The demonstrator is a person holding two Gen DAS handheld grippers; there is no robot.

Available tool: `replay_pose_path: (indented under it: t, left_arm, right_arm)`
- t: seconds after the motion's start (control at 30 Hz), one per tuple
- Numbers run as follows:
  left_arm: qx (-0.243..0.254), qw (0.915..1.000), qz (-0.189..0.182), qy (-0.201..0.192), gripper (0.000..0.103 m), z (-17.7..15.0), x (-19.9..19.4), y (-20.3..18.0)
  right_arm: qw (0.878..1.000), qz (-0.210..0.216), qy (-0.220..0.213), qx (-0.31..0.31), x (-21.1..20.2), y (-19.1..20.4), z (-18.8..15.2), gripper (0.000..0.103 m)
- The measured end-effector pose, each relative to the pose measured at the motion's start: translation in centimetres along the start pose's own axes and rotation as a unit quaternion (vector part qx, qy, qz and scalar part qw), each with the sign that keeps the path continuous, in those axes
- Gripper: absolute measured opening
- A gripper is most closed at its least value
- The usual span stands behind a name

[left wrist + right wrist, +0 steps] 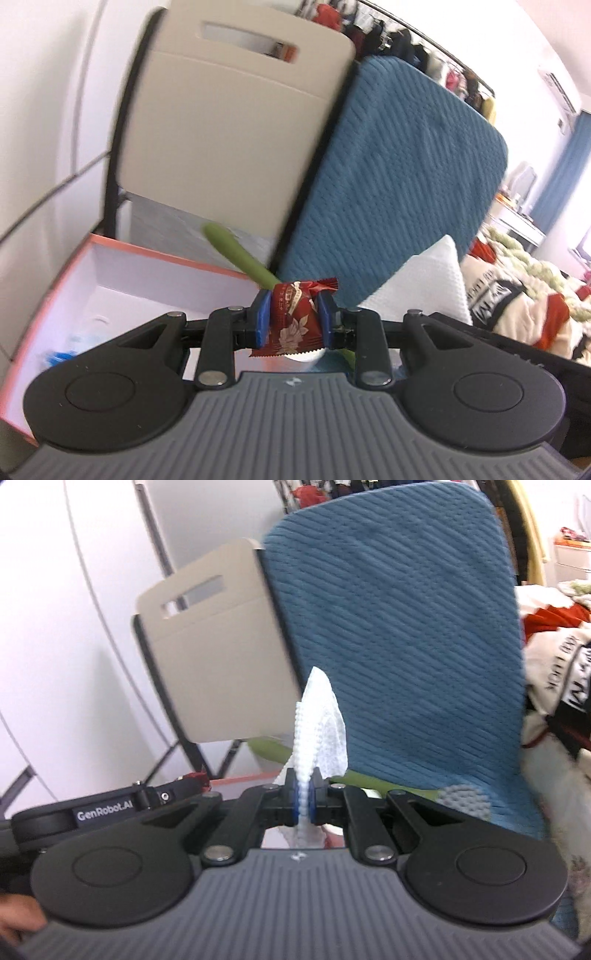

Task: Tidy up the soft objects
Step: 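Carry the red packet in the left tool and tissue in the right tool over the box, then open both tools to drop the red packet and tissue into the box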

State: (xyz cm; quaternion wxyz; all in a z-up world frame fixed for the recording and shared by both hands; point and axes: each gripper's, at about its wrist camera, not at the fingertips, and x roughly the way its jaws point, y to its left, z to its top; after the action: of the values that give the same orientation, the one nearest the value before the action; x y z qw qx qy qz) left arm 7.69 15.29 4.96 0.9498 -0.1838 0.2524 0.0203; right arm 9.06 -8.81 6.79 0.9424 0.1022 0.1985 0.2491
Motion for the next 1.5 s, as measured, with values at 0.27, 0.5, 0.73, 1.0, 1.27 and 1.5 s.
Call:
replay_pose_path:
  t: [0.27, 0.5, 0.73, 1.0, 1.27, 1.5]
  left_arm:
    - [-0.017, 0.9988, 0.044, -0.011, 0.032, 1.8, -3.1, 6.4]
    - [-0.045, 0.9952, 0.079, 0.035, 0.032, 0.1, -1.5, 12.9]
    - [-0.047, 0.9912, 0.080, 0.095, 0.032, -2.2, 2.8, 16.2]
    - [-0.038, 0.9845, 0.075, 0.154, 0.032, -5.4, 7.1, 16.8]
    - [-0.030, 0.9841, 0.071, 0.160, 0.044, -5.3, 7.6, 15.7]
    - [-0.008, 0.9886, 0.079, 0.127, 0.052, -2.5, 4.3, 13.4]
  right_arm:
    - [0.998, 0.035, 0.012, -0.049, 2.4, 6.6, -0.5, 0.009]
    - [0.994, 0.031, 0.088, -0.058, 8.0, 8.7, -4.1, 0.009]
    - [0.985, 0.010, 0.165, -0.053, 13.0, 7.9, -7.5, 0.009]
    - [0.970, -0.009, 0.240, -0.039, 17.2, 6.6, -11.4, 0.010]
    - [0.972, 0.001, 0.235, -0.019, 16.7, 5.9, -10.9, 0.013]
    - [0.978, 0.029, 0.206, -0.028, 13.5, 5.7, -8.3, 0.044]
